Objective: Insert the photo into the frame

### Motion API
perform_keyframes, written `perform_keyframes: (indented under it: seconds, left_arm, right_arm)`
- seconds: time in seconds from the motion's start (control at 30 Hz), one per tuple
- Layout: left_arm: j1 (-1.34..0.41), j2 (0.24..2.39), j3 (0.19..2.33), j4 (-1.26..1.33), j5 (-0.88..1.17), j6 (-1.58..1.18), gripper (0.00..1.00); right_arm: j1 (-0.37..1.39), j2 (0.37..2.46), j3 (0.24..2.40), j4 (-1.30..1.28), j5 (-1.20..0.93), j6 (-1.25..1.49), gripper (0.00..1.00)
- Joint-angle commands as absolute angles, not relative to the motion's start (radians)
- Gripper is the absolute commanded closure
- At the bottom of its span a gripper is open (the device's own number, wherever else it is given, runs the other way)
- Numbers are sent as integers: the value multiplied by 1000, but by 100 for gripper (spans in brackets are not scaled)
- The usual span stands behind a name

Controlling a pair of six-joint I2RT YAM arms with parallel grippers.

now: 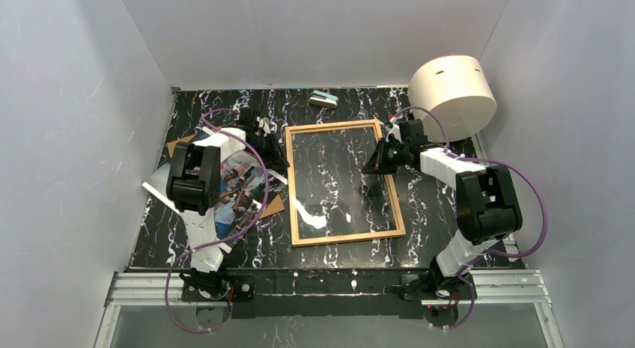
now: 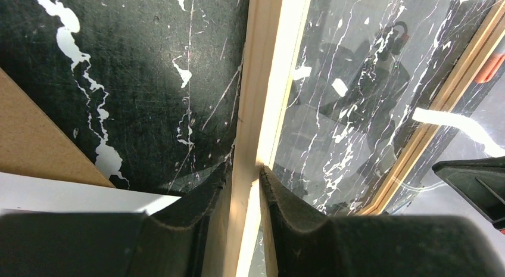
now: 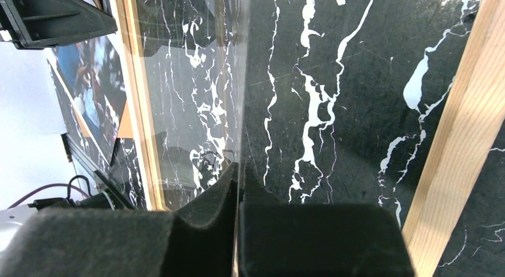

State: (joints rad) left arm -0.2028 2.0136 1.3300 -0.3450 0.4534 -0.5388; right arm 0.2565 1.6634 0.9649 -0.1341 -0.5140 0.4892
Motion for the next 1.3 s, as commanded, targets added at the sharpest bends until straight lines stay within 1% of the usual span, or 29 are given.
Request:
perform_keyframes:
  seconds: [0.0,0.5,0.9,1.27]
  left_arm:
    - [-219,2098,1302,-403,309,-492,79]
    - [-219,2105,1303,-414,299,-488,80]
    - [-219,2103,1305,-420,301,-483,81]
    - [-219,2105,1303,-419,311,-482,80]
  right_arm:
    - [258,1631,967,-99,-496,442,92]
    - [258,1565,934,-45,-475,371,92]
    - [259,1578,922,-44,-454,368,93]
    - [258,1598,911,-8,-549,404,92]
